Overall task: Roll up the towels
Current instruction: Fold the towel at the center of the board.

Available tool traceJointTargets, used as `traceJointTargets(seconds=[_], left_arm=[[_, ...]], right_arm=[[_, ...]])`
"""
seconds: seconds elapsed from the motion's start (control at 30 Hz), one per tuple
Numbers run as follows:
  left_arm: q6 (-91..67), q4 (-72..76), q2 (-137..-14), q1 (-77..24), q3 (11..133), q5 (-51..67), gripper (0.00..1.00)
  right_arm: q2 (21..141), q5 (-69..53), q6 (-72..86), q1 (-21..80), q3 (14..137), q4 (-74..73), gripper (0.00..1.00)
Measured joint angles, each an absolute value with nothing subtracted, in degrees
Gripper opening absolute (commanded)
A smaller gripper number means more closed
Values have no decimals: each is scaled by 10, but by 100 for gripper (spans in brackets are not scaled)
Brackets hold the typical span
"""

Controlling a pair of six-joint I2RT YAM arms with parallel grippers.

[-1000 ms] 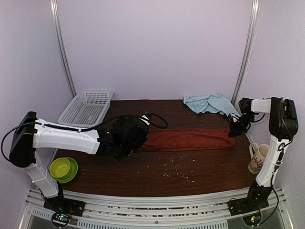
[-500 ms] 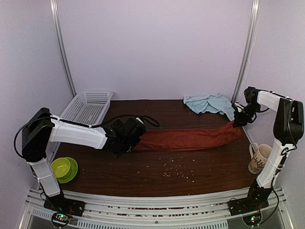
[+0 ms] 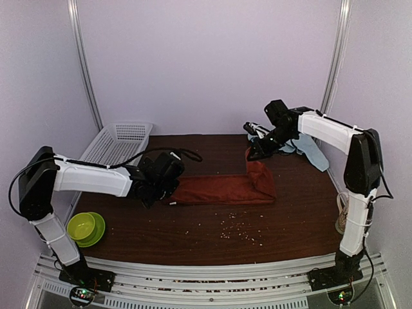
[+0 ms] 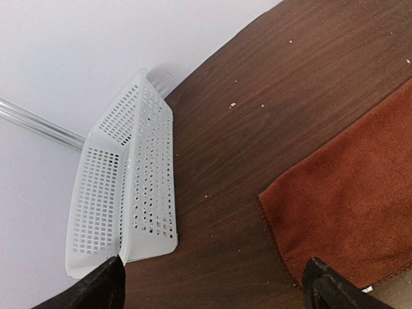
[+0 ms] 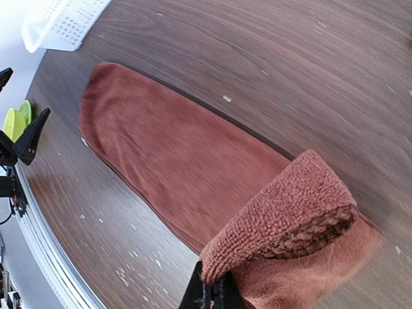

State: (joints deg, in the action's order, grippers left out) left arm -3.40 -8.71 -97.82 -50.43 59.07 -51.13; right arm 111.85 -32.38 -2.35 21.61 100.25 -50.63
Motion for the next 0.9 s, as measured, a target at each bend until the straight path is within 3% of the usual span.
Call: traceJointTargets(seconds=[0.5, 0.9], left_arm=[[-73, -141, -876, -494, 554, -516, 98], [-83, -164, -847, -484, 538, -526, 98]], right_arm=[[1350, -344, 89, 388, 1269, -439, 0], [1406, -371, 154, 433, 1301, -358, 0]])
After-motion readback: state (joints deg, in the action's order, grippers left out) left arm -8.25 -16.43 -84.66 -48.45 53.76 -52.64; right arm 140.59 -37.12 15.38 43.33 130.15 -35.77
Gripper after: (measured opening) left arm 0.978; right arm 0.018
